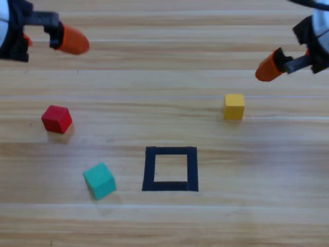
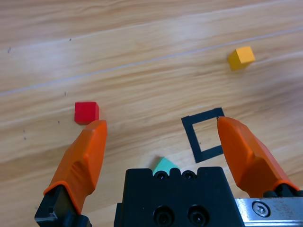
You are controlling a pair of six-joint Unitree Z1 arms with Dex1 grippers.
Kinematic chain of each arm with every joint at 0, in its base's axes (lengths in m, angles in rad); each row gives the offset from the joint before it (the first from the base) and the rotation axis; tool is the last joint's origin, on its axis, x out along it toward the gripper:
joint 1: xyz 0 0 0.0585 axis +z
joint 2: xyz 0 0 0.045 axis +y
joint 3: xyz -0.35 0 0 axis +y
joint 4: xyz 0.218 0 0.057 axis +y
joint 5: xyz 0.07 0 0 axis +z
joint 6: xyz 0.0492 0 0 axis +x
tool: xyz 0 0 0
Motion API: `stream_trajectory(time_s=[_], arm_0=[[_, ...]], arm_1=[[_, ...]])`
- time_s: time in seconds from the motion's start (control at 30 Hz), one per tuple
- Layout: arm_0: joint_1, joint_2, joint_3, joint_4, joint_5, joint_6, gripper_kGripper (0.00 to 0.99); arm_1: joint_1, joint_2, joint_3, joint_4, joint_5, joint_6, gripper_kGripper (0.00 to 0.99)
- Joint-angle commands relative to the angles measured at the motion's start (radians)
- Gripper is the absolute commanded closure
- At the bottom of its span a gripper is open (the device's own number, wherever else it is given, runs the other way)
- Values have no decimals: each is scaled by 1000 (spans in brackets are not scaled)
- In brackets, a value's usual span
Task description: Stack the blocks in the rectangular block: red at the bottom, yellow in the middle, green on top
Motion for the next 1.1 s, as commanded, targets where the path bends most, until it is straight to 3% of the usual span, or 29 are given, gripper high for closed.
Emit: stream_trajectory(time_s=[0.03,0.1,0.23,0.47,0.67,0.8,1.1], arm_0=[[58,132,-126,167,23,-200,17],[94,190,-181,243,21,-244,36],[199,233,-238,326,-39,-289,42],[357,327,-336,472,-106,-352,42],[466,410,-374,492,-174,-57,45],[477,505,-394,495,-181,130,45],[476,618,-400,486,-221,268,45]], arm_1=[[7,129,-18,-56,-70,115,5],[-24,155,-34,-50,-67,216,5],[-108,272,-75,-50,103,274,5],[-116,444,-150,-50,114,359,2],[-117,510,-184,-50,114,388,4],[-117,553,-201,-50,114,395,5],[-119,617,-239,-50,103,395,7]])
